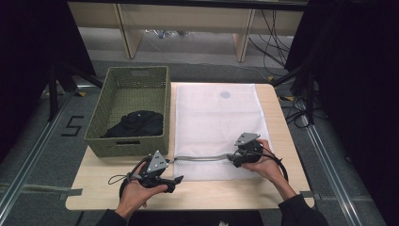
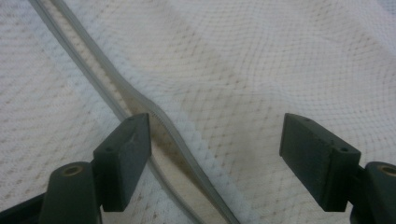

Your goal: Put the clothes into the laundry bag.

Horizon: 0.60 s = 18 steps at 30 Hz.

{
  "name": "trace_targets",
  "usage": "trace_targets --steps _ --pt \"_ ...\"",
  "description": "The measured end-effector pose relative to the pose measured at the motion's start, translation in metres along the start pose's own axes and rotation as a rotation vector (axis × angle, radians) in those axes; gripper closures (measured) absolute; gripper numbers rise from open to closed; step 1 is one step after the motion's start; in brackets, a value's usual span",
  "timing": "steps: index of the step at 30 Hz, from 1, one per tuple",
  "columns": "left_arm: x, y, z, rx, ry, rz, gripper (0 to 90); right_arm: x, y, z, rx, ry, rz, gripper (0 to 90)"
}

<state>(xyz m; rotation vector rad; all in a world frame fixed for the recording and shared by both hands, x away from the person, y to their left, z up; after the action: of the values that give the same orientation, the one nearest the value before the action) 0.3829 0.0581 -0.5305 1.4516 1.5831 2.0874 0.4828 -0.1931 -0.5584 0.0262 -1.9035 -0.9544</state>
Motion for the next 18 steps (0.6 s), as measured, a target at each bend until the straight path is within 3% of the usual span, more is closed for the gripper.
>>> trace_targets --steps 1,4,6,7,8,11,13,18 --pt "0.000 -0.001 0.001 -0.002 0.008 0.003 22.5 -0.003 0.000 -0.001 0.035 -0.014 -0.009 27.9" --pt "0.000 0.000 0.001 -0.001 0.009 0.005 22.5 -0.008 -0.003 0.000 0.021 -0.007 0.023 34.7" --pt "0.000 0.000 0.001 -0.003 0.006 0.002 22.8 -0.011 -0.003 -0.004 0.062 -0.036 0.019 38.7" --pt "0.000 0.000 0.001 -0.005 0.006 0.002 22.9 -0.011 -0.003 0.000 0.026 -0.006 0.030 41.4" --pt "0.000 0.000 0.001 -0.005 0.006 0.001 23.0 -0.012 -0.001 0.000 0.025 -0.021 0.017 44.0" --pt "0.000 0.000 0.002 -0.004 0.008 0.003 23.5 -0.015 0.002 -0.004 0.068 -0.027 0.015 51.5" --pt "0.000 0.000 0.002 -0.005 0.009 0.004 23.5 -0.015 0.002 -0.002 0.033 -0.034 0.026 54.2" --pt "0.000 0.000 0.002 -0.003 0.008 0.005 23.9 -0.018 0.008 -0.007 0.019 -0.042 0.005 61.7"
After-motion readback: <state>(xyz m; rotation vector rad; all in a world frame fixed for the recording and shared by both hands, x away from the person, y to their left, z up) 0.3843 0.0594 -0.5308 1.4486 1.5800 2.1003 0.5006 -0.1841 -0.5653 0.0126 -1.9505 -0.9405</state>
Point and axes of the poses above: each handheld gripper's, and its own axes: x roughly backward along the jaws, y roughly out of its top, z roughly to its left, the point moved 9 cm from there along -x, roughly forward along the jaws
